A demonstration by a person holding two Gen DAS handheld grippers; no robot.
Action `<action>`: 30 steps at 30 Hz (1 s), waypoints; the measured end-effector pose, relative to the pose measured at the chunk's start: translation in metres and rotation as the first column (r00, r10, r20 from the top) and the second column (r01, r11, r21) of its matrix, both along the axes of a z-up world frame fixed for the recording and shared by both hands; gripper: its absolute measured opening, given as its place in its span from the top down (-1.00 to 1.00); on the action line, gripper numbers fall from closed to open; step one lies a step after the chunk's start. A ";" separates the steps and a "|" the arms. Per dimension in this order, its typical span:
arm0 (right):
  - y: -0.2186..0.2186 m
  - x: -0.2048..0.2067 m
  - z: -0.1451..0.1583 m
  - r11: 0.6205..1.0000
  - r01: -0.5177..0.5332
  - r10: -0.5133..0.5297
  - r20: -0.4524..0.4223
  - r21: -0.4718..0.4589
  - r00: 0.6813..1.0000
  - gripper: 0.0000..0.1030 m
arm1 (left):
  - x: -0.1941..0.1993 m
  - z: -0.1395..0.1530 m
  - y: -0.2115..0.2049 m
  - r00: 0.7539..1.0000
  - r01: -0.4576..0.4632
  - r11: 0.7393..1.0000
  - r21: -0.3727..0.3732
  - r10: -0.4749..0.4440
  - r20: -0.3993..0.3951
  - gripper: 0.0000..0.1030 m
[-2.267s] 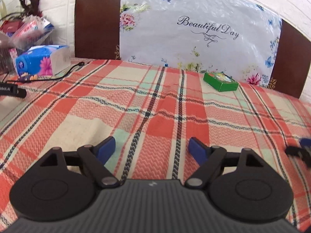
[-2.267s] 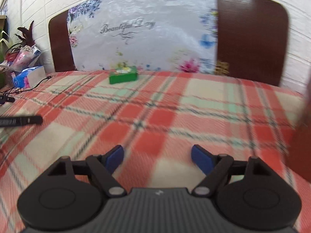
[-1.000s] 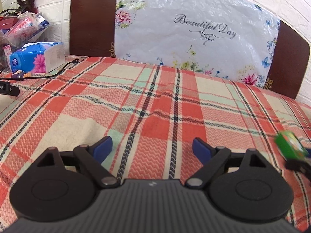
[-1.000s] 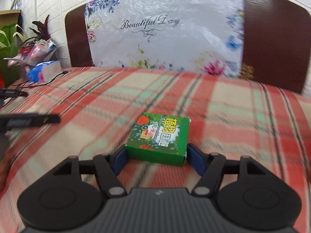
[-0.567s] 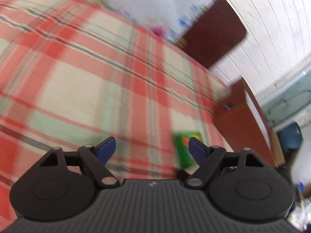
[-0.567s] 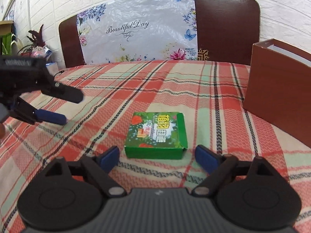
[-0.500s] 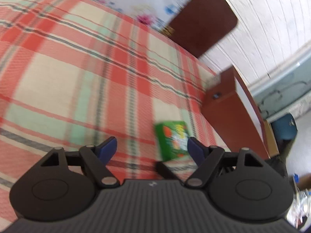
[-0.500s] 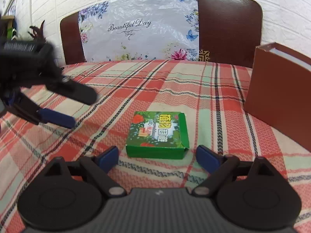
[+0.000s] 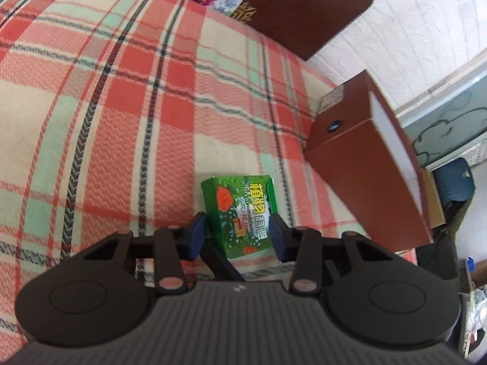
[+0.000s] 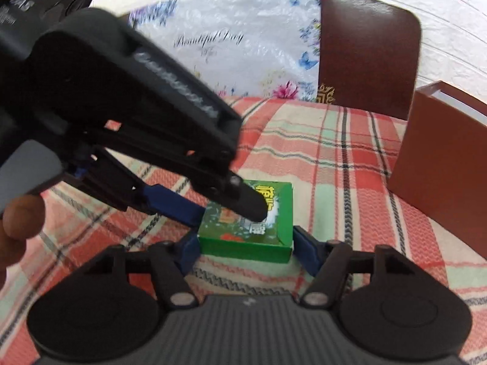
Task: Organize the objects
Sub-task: 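Carry the green printed box into the brown box and release it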
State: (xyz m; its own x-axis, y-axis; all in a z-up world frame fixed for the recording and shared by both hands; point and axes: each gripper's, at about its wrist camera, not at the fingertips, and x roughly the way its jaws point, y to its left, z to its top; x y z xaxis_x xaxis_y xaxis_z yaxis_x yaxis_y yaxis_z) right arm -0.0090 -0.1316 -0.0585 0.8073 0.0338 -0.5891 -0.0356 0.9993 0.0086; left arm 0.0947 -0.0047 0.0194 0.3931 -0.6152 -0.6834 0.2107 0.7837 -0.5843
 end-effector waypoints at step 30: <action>-0.190 -0.031 0.065 0.845 0.534 -0.516 0.264 0.003 0.815 -0.69 | 0.027 0.078 -0.249 0.863 0.337 0.913 0.229 -0.397 0.313 0.02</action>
